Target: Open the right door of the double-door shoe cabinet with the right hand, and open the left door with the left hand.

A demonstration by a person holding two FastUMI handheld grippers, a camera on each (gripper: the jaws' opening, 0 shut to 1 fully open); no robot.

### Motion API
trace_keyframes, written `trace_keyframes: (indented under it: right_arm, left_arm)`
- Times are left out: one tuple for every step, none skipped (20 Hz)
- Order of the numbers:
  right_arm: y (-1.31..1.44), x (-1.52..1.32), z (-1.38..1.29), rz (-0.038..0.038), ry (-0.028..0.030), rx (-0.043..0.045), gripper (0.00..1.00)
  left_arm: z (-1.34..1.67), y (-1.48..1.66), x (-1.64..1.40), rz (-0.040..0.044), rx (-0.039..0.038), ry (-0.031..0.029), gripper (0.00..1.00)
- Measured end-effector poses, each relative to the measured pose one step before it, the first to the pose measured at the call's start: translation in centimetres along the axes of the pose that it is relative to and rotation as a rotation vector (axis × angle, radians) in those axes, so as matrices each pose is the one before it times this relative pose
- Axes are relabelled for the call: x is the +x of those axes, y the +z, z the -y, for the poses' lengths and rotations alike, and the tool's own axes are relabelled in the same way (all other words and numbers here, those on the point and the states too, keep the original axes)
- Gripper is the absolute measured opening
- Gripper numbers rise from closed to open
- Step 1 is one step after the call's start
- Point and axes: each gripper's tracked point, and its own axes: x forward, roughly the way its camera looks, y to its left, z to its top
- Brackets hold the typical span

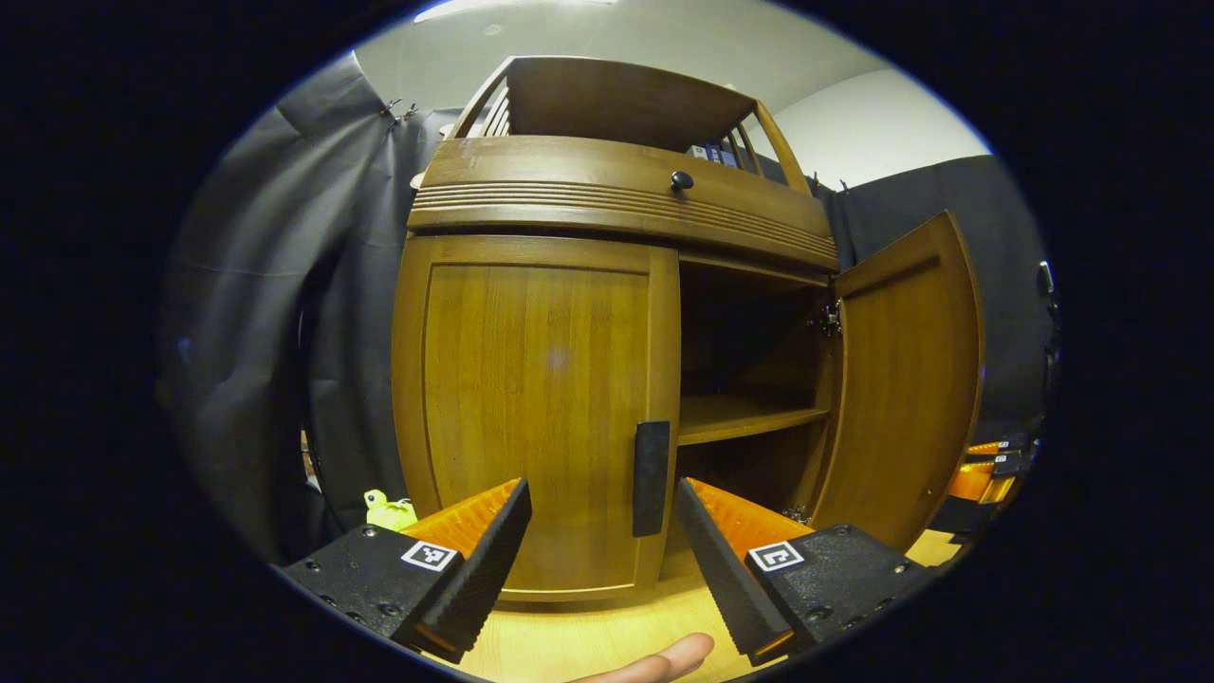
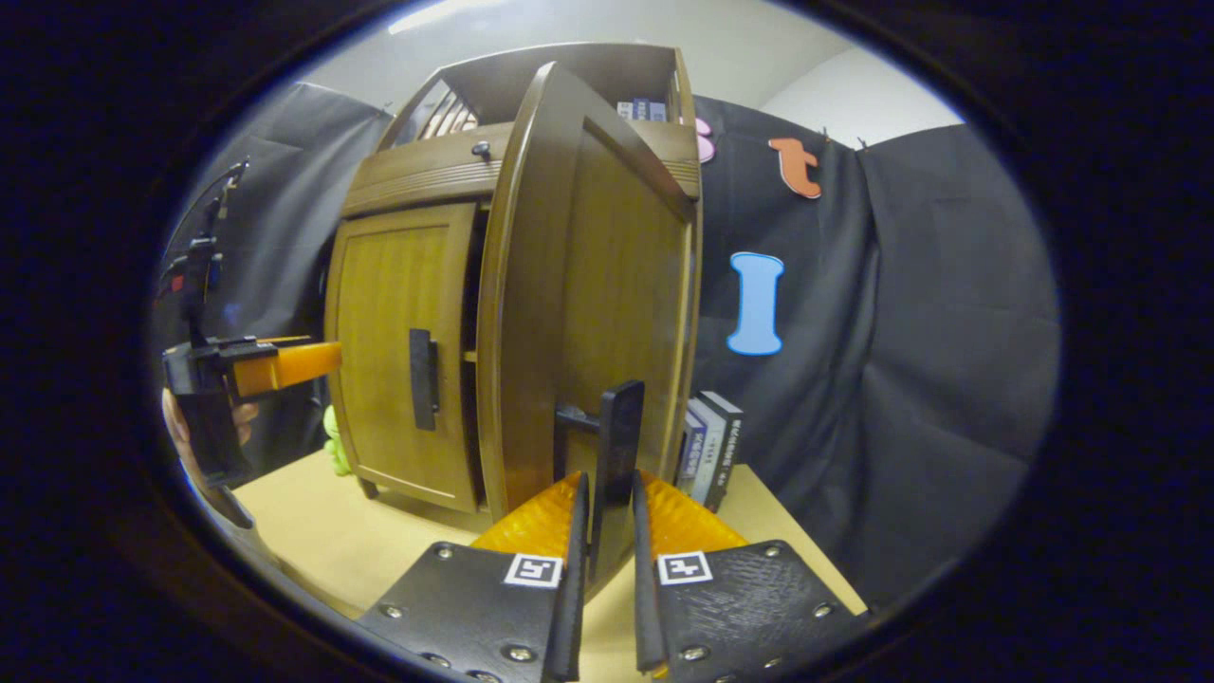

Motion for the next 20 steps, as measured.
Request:
trace_keyframes:
  right_arm:
    - [-0.022, 0.010, 0.534, 0.00293, -0.01756, -0.01429, 0.23]
    - [-0.074, -0.156, 0.524, -0.00058, -0.01592, -0.00455, 0.23]
    - [-0.129, 0.007, 0.657, 0.00137, -0.01298, 0.00009, 0.23]
    - [0.021, -0.136, 0.516, 0.00464, -0.00909, 0.00828, 0.23]
    - [-0.006, -0.077, 0.456, 0.00063, -0.00454, 0.00911, 0.23]
    - [0.124, -0.086, 0.604, 0.00701, -0.00742, 0.00667, 0.23]
    - [0.069, -0.104, 0.608, 0.01515, -0.00329, 0.00113, 0.23]
    - [0.200, -0.178, 0.668, 0.01561, -0.00519, -0.00428, 0.23]
    - [-0.105, -0.099, 0.859, 0.00707, -0.01442, -0.00736, 0.23]
    - [-0.092, -0.183, 1.037, 0.00551, -0.02048, -0.00499, 0.22]
    - [-0.146, -0.198, 0.831, 0.00568, -0.01425, 0.00074, 0.22]
    - [0.087, -0.133, 0.770, 0.00939, -0.01868, 0.00200, 0.23]
    - [-0.147, -0.114, 0.879, 0.00672, -0.01564, -0.00228, 0.23]
    - [-0.064, -0.170, 0.536, 0.00401, -0.00829, 0.00376, 0.22]
    - [-0.162, -0.061, 0.673, 0.00365, -0.01385, 0.00864, 0.24]
    - [0.019, -0.042, 0.774, 0.00679, -0.01969, 0.00885, 0.23]
    - [-0.073, -0.098, 0.769, 0.00638, -0.01888, 0.00988, 0.23]
    - [0.065, -0.042, 0.761, 0.00879, -0.01950, 0.00950, 0.22]
    - [0.066, 0.117, 0.703, 0.01122, -0.02018, 0.01098, 0.23]
    - [-0.026, 0.072, 0.466, 0.00126, -0.00403, 0.01815, 0.23]
  left_arm:
    - [0.030, -0.049, 0.066, -0.00151, 0.00098, 0.00026, 0.92]
    - [0.013, -0.182, 0.094, -0.00268, 0.00088, 0.00047, 0.92]
    - [0.010, -0.054, 0.105, -0.00190, 0.00023, 0.00157, 0.92]
    - [0.028, -0.059, 0.138, -0.00159, 0.00106, 0.00144, 0.92]
    - [0.054, -0.087, 0.155, -0.00255, 0.00199, 0.00128, 0.92]
    - [0.081, -0.162, 0.059, -0.00207, 0.00172, 0.00056, 0.92]
    - [0.132, -0.081, 0.041, -0.00057, 0.00132, -0.00044, 0.92]
    - [0.079, -0.207, 0.171, -0.00190, 0.00186, 0.00037, 0.92]
    - [0.179, -0.184, 0.210, -0.00564, 0.00306, 0.00116, 0.92]
    - [0.136, -0.286, 0.238, -0.00732, 0.00434, 0.00100, 0.92]
    - [0.089, -0.229, 0.269, -0.00673, 0.00469, 0.00208, 0.92]
    - [0.029, -0.206, 0.316, -0.00316, 0.00270, 0.00278, 0.92]
    - [0.183, -0.151, 0.247, -0.00395, 0.00226, 0.00190, 0.92]
    - [0.132, -0.249, 0.295, -0.00367, 0.00015, 0.00146, 0.92]
    - [0.188, -0.213, 0.308, -0.00696, 0.00168, 0.00028, 0.92]
    - [0.216, -0.494, 0.190, -0.00894, 0.00342, 0.00011, 0.92]
    - [0.289, -0.286, 0.249, -0.00916, 0.00431, -0.00150, 0.96]
    - [0.234, -0.403, 0.269, -0.00826, 0.00553, -0.00009, 0.92]
    - [0.186, -0.267, 0.289, -0.00522, 0.00499, 0.00310, 0.96]
    - [0.250, -0.309, 0.181, -0.00777, 0.00659, 0.00504, 0.92]
